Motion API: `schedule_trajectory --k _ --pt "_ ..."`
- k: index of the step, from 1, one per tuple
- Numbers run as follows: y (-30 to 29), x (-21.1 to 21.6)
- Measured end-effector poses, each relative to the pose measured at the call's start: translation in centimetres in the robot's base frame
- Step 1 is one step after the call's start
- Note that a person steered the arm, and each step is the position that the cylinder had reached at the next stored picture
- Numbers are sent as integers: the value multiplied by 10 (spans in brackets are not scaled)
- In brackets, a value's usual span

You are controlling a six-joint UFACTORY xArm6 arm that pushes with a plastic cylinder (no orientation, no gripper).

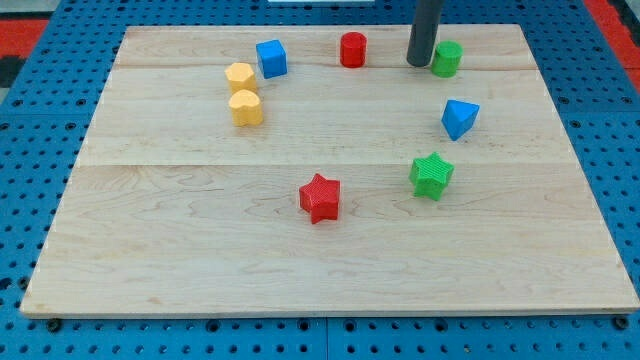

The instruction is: Move the red star to the top left of the green star

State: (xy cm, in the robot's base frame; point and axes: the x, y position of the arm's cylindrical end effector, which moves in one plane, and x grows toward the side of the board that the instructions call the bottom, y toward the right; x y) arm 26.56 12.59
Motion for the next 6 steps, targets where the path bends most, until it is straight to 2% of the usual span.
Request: schedule_trajectory --k 1,2,3,4,5,6 --pt "31 68" --pt "21 154" --pt "-47 192" --pt "7 191" --pt "51 215" --pt "47 274"
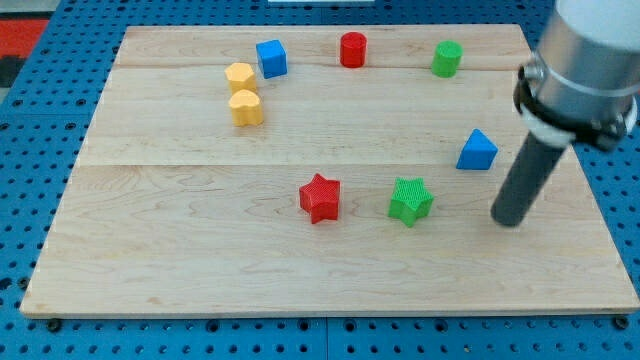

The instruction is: Move the red star to the top left of the green star

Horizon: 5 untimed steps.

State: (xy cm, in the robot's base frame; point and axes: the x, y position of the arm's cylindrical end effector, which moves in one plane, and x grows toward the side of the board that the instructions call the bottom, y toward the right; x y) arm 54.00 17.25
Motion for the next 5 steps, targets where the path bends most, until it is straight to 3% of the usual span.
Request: schedule_trajectory --k 1,2,3,4,5 --pt "-106 35" --pt "-160 -17" --pt "-152 -78" --pt "-156 -65" --pt "-180 -26"
